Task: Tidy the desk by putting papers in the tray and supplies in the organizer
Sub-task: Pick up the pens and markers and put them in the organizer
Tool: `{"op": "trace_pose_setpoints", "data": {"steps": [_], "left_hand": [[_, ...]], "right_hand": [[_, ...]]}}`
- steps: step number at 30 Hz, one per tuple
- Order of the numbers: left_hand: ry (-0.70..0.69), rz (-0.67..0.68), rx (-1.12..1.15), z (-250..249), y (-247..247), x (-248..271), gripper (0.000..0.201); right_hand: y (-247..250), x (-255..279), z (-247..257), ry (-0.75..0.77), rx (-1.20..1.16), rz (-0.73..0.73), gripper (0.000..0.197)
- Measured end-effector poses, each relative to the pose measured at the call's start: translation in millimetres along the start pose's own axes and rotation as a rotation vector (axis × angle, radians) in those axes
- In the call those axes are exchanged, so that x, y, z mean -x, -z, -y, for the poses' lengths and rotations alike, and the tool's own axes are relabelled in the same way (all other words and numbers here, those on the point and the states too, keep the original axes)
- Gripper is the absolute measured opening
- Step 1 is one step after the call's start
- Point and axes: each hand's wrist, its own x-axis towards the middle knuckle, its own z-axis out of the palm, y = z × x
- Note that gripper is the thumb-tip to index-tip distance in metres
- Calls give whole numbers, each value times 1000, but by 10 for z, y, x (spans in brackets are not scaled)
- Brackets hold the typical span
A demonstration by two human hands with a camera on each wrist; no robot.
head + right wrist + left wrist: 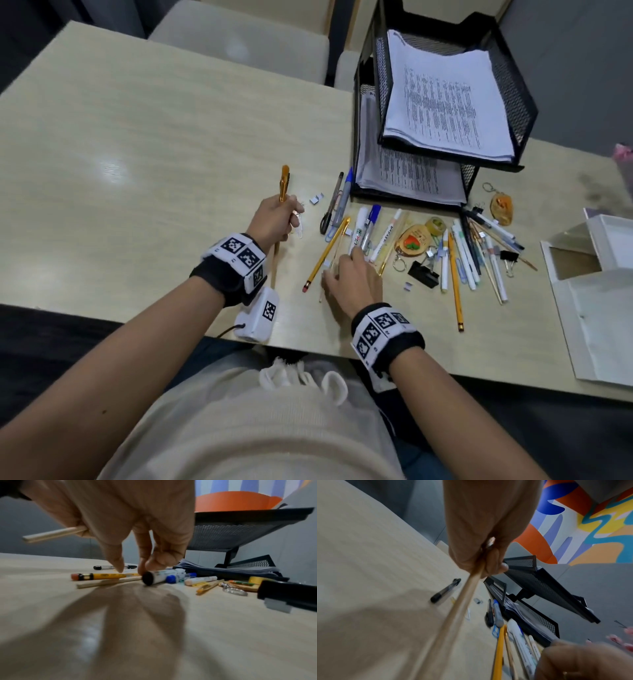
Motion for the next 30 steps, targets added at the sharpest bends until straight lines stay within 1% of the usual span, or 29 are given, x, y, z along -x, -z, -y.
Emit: {"op": "trace_pose_setpoints", "data": {"steps": [3,6,9,10,12,14,16,17,18,20,21,22,24,25,26,28,29,30], "left_hand": [[61,9,7,106,-66,65,35],[168,30,86,163,-139,119,33],[272,88,144,197,-251,164,32],[301,137,179,200,-297,181,30],[333,261,251,162,-409,250,26],[278,344,247,96,-522,319,30],[175,338,226,23,-620,340,33],[129,301,210,-21,-653,340,32],[85,259,185,-60,-665,331,31],[-1,217,88,-115,-669,298,28],[-36,214,26,-129,-668,284,25],[-60,209,-28,-138,-645,279,22],[-76,214,-104,-149,-655,294,21],[-73,220,-127,-143,-673,300,23],[-67,227,-141,-138,-691,308,24],[-54,243,-155,-127,-744,323,22],[-54,256,-157,-119,-780,322,22],[-61,270,-164,-121,-819,323,24]], "right_hand": [[-63,60,67,-94,-5,39,28],[-57,84,57,-200,-92,48,24],[5,165,-37,-317,-337,-16,10],[28,215,-67,-325,-444,-57,8],[68,327,-101,-272,-634,-89,15],[105,397,-121,-179,-729,-46,22],[129,375,-204,-155,-784,-23,17],[118,315,-284,-181,-787,-52,15],[117,247,-370,-240,-774,-103,14],[92,97,-563,-406,-691,-190,19],[86,43,-634,-463,-624,-192,23],[78,-9,-660,-489,-545,-155,23],[78,-55,-696,-494,-425,-78,18],[78,-68,-704,-490,-391,-60,20],[79,-75,-713,-489,-371,-54,21],[80,-76,-741,-487,-365,-67,12],[89,-63,-763,-494,-378,-74,13],[103,-36,-793,-504,-391,-87,20]]}}
